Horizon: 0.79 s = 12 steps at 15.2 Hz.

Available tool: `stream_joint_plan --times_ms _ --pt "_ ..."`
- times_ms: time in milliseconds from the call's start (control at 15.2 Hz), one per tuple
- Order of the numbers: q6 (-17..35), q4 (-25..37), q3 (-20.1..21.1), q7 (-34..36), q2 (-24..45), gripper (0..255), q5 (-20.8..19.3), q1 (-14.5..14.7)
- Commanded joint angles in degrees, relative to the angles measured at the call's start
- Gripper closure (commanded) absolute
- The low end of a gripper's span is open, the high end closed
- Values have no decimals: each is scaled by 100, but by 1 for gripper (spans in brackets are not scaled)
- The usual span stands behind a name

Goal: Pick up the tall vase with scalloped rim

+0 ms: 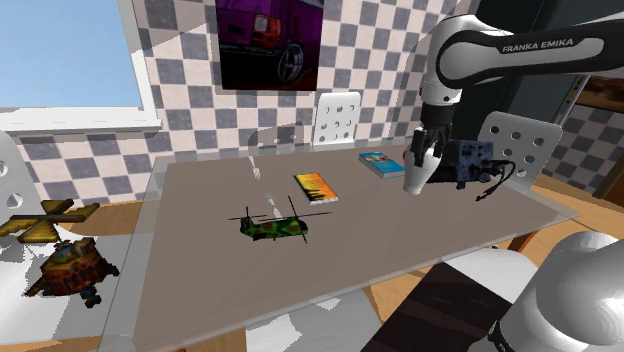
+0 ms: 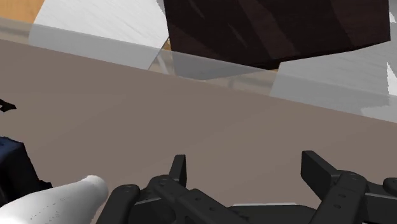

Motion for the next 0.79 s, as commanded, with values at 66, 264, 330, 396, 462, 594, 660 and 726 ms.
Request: stream_joint_plan --times_ms 66,264,330,396,462,594,660,726 --pt "111 364 -238 -332 453 0 -197 -109" --pt "219 795 -457 -643 958 0 -331 -197" --pt "250 950 -526 -747 1132 0 -365 -225" --pt "278 1112 -594 -852 1308 0 -392 -253" --pt "303 1281 -661 -957 1487 0 -415 -280" --pt "345 1637 -789 -1171 1854 0 -441 -338" --pt "361 1825 -850 -1279 2041 0 -445 -368" --pt "372 2021 -910 -1388 2232 0 -443 -399"
